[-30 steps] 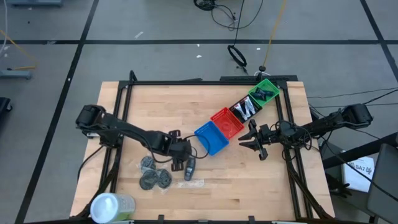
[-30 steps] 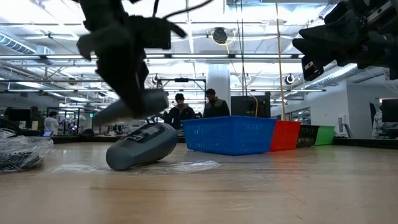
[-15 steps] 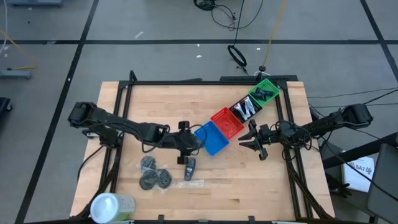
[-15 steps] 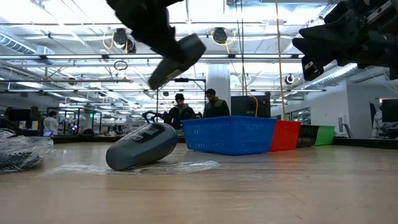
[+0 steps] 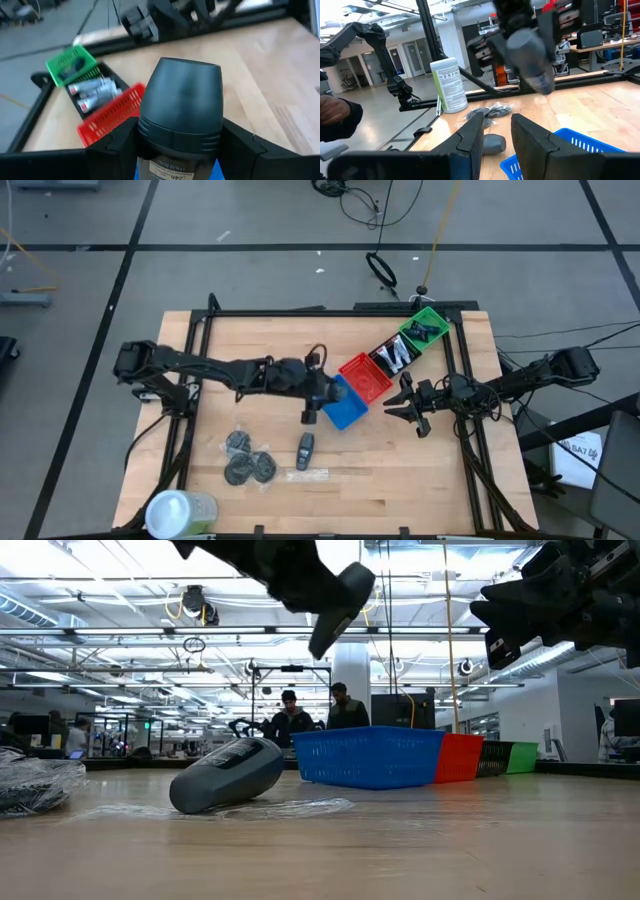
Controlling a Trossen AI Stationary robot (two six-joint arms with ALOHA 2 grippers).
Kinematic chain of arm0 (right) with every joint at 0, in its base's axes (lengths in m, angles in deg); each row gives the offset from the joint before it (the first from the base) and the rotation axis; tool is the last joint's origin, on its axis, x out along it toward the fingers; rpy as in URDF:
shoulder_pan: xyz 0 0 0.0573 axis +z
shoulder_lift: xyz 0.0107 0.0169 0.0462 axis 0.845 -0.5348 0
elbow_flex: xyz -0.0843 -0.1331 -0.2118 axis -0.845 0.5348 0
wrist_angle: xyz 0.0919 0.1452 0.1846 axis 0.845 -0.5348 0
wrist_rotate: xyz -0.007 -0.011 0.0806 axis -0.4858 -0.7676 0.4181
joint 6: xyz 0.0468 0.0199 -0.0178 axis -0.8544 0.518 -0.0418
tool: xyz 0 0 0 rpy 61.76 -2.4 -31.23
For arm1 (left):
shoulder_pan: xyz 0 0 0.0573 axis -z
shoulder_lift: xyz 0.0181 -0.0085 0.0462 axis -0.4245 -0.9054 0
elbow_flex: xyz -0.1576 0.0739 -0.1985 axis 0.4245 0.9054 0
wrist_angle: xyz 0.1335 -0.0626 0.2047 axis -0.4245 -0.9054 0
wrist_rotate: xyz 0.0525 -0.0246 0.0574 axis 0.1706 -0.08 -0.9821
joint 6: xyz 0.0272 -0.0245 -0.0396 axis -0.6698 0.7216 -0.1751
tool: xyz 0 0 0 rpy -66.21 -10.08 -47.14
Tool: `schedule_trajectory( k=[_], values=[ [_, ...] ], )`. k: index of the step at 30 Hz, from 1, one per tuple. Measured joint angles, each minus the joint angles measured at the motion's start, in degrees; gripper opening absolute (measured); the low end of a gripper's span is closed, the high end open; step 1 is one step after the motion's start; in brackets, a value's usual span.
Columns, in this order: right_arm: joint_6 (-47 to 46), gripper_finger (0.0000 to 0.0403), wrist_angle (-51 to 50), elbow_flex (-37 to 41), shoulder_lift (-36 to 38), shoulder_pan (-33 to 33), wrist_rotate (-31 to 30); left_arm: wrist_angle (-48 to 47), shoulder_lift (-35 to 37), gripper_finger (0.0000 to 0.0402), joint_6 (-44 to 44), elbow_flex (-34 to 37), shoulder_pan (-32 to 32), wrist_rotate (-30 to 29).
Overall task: Pick & Place Travel size toiletries
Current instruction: Put the left deodorant into the red bin
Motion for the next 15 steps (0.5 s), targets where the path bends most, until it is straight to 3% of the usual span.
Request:
schedule_trajectory(
  k=[11,15],
  values=[
    [-0.16,0.0089,0.57,0.0,0.0,0.0,-0.27,9.37,0.03,0.0199,0.01,-0.02,-5.47,8.11],
    [-1.17,0.0089,0.61,-0.84,-0.03,0.2,-7.96,9.21,0.0,0.0199,0.98,0.0,-5.61,10.7]
  ],
)
